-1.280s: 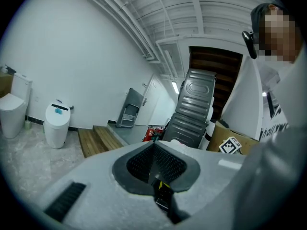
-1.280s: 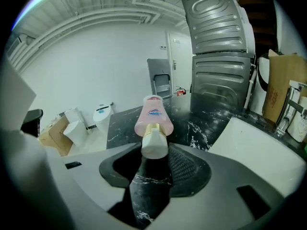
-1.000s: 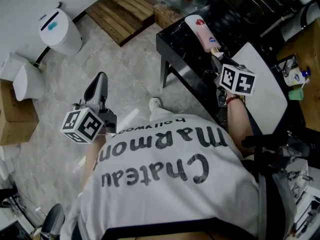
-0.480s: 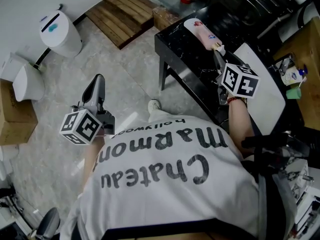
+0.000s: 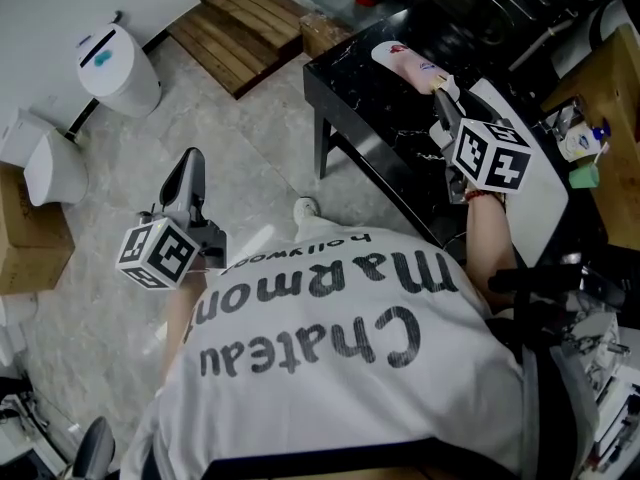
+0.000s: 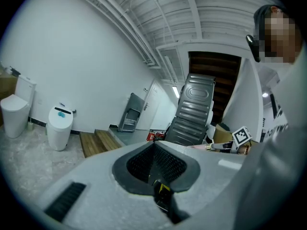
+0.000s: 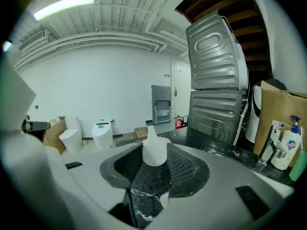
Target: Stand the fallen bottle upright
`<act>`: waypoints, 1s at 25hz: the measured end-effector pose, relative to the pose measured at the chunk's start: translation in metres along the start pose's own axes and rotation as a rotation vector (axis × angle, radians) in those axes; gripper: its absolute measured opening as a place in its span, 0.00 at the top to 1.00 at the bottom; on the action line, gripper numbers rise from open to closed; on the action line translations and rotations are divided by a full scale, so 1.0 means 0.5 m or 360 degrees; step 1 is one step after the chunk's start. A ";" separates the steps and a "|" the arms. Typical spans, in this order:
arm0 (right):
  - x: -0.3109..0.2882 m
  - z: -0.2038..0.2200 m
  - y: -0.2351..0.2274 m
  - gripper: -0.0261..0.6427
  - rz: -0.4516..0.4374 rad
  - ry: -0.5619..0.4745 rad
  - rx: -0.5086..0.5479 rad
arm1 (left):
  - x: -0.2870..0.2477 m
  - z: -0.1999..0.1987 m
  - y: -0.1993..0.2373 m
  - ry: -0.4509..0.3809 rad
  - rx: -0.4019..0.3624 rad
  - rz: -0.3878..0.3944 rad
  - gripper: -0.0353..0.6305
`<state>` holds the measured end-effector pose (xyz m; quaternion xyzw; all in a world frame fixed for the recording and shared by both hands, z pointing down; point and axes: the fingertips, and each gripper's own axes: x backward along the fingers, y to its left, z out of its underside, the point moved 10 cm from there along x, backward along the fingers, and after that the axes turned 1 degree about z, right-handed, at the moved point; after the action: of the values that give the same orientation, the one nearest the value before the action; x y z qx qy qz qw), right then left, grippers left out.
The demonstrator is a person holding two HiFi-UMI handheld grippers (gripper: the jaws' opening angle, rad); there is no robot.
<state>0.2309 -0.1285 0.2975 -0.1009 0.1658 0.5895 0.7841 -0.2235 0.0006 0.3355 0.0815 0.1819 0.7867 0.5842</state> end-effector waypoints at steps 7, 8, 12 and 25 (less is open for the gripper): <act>0.026 -0.026 -0.004 0.72 0.0018 0.0001 0.0033 | 0.005 -0.008 0.002 -0.0015 -0.0004 -0.0006 0.92; 0.027 -0.029 -0.004 0.72 0.0019 0.0002 0.0034 | 0.006 -0.008 0.005 -0.0016 -0.0003 -0.0009 0.92; 0.023 -0.043 -0.001 0.72 0.0018 0.0004 0.0045 | 0.009 -0.008 0.011 -0.0025 0.0006 -0.0014 0.92; -0.040 -0.148 0.002 0.72 -0.0045 0.0015 0.0134 | -0.006 -0.055 0.059 -0.0109 -0.0006 -0.0074 0.92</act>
<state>0.2144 -0.1721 0.2368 -0.0729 0.1927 0.5704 0.7951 -0.2581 -0.0146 0.3218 0.1032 0.1622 0.7700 0.6084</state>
